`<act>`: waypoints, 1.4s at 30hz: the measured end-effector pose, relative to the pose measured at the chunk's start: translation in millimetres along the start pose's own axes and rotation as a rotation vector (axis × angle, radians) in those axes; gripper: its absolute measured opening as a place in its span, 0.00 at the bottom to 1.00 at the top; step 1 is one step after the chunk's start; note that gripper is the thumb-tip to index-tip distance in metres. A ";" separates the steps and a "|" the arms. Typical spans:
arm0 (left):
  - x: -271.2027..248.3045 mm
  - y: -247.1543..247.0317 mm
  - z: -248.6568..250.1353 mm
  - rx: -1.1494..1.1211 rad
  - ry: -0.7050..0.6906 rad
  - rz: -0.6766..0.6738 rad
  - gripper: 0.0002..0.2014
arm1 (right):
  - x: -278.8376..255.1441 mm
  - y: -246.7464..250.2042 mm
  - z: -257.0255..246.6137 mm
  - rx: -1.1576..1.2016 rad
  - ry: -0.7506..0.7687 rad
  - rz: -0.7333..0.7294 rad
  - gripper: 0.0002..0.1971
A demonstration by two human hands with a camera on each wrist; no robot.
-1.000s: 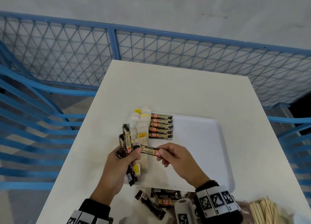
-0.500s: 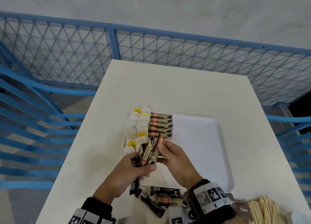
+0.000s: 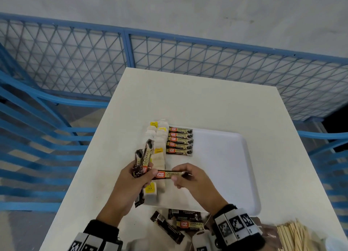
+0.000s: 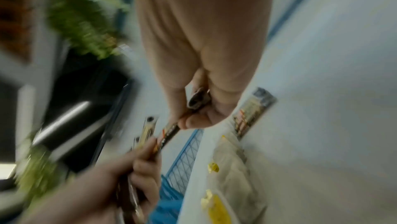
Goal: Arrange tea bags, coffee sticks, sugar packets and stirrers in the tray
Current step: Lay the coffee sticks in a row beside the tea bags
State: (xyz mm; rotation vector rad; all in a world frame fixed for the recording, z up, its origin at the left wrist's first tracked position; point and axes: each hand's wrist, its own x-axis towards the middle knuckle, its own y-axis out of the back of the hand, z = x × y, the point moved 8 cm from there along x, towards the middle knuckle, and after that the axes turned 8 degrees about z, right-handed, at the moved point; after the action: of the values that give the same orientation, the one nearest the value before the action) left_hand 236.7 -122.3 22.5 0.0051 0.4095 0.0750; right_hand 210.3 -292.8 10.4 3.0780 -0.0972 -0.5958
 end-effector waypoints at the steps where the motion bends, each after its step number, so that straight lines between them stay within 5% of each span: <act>1: 0.8 2.5 -0.5 -0.015 -0.002 0.025 0.05 | 1.2 3.0 3.2 0.092 -0.033 0.023 0.07; 6: 3.5 8.2 -2.3 -0.066 -0.001 0.098 0.03 | 8.0 6.9 10.8 0.397 -0.141 0.071 0.07; 15: 2.3 29.2 -16.5 -0.218 0.124 0.232 0.09 | 37.2 61.3 46.8 0.307 -0.255 0.476 0.01; 23: 1.0 32.5 -22.4 -0.269 0.177 0.231 0.06 | 60.8 56.5 56.9 0.101 -0.246 0.563 0.07; 30: 1.9 31.4 -26.6 -0.354 0.242 0.218 0.05 | 64.7 62.4 42.0 -0.326 -0.120 0.650 0.14; 42: -2.4 13.0 -22.3 -0.293 0.252 0.107 0.06 | 55.2 50.9 24.9 -0.325 -0.019 0.576 0.13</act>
State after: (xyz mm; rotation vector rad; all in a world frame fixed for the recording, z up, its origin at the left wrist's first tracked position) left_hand 224.8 -109.8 3.3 -0.2734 0.6468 0.2422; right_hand 249.1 -346.9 -32.4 2.5471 -0.7684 -0.5362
